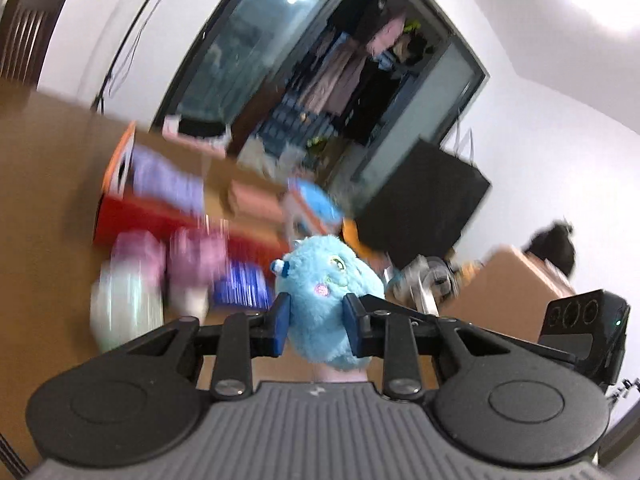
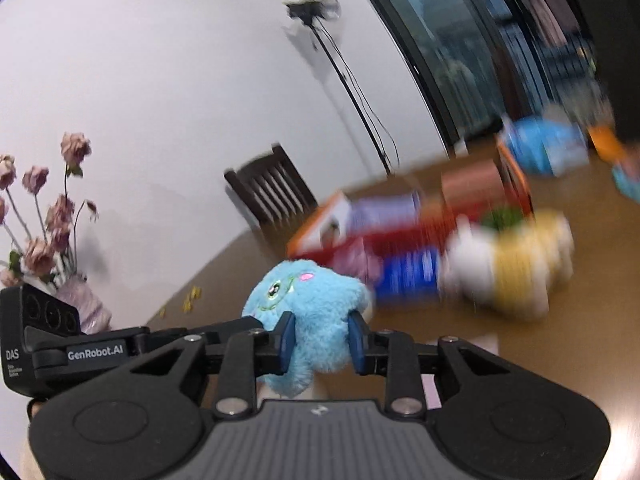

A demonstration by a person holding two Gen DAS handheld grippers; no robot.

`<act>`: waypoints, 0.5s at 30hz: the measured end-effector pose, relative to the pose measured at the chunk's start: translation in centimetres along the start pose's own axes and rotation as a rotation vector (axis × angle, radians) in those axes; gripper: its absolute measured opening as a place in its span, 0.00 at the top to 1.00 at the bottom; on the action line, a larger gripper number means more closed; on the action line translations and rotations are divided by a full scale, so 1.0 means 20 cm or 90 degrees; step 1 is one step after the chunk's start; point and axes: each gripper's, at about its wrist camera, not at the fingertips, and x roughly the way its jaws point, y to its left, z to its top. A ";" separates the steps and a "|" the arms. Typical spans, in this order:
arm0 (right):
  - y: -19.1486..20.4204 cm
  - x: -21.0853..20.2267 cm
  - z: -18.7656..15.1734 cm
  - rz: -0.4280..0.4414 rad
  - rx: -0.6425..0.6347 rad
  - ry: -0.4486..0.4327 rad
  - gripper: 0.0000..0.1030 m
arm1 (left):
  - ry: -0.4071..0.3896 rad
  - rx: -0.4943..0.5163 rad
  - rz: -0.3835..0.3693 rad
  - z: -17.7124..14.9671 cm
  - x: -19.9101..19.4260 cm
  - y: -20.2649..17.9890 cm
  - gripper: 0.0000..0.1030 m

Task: Organize soft objects
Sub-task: 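Grasp the blue plush toy with the left gripper and lift it, then carry the blue plush toy into the box and open both grippers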

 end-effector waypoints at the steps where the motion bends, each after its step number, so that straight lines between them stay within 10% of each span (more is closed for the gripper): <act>1: -0.01 0.08 0.11 -0.001 -0.011 -0.002 0.73 | -0.004 -0.001 0.004 0.08 0.05 0.02 0.72; 7: -0.17 0.64 0.50 -0.007 0.009 0.069 0.73 | 0.035 -0.039 0.065 0.47 0.42 0.31 0.72; 15: -0.32 1.28 0.51 -0.017 0.048 0.231 0.74 | 0.116 0.039 0.202 0.50 0.70 0.54 0.61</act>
